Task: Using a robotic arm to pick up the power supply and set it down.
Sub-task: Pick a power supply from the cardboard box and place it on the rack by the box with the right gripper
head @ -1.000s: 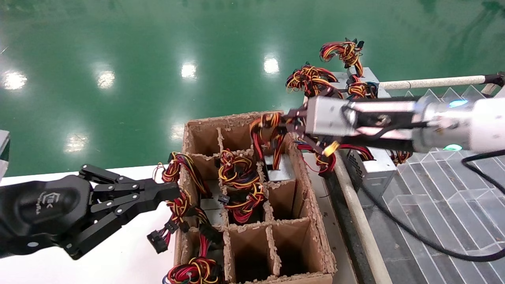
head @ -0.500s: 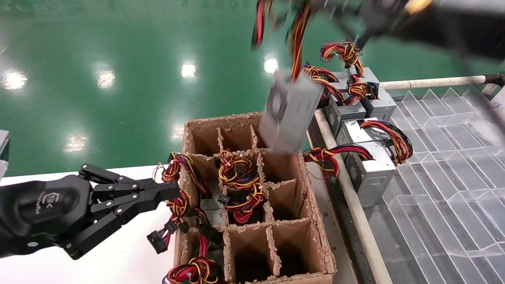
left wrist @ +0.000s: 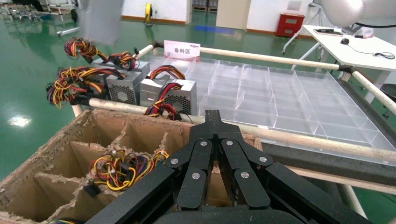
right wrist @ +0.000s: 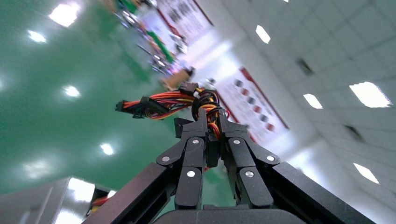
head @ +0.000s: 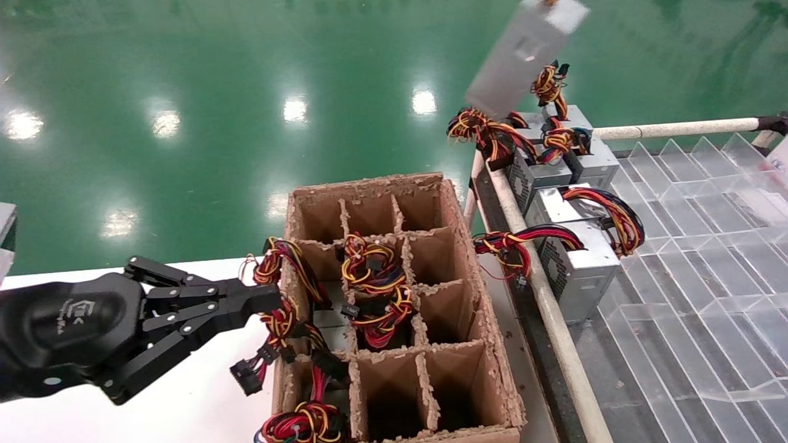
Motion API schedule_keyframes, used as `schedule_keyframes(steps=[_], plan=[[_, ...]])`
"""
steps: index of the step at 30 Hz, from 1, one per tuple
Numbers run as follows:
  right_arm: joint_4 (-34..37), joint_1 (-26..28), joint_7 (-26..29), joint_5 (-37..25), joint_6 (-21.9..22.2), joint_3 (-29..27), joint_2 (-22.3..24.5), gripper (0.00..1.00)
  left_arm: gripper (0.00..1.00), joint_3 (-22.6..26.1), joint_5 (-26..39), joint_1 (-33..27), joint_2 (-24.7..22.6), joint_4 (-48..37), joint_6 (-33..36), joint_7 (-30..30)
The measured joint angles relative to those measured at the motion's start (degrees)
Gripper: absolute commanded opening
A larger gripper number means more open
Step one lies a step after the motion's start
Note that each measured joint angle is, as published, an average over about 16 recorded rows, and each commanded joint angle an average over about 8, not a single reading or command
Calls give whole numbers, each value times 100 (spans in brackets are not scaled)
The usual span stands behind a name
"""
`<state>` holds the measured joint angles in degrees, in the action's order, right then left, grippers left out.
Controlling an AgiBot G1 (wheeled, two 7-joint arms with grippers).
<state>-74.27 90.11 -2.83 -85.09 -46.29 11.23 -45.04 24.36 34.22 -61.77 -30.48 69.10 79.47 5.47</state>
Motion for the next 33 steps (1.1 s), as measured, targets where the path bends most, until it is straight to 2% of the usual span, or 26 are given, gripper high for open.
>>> schedule_keyframes(steps=[9, 17, 25, 33], plan=[[632, 179, -366, -372, 440, -126, 150, 0, 0, 0, 0, 0, 0, 0, 0, 0], [1450, 328, -811, -594, 604, -134, 222, 0, 0, 0, 0, 0, 0, 0, 0, 0], [2193, 461, -1247, -558, 480, -157, 323, 0, 0, 0, 0, 0, 0, 0, 0, 0], [2470, 427, -1415, -437, 169, -199, 585, 0, 0, 0, 0, 0, 0, 0, 0, 0]])
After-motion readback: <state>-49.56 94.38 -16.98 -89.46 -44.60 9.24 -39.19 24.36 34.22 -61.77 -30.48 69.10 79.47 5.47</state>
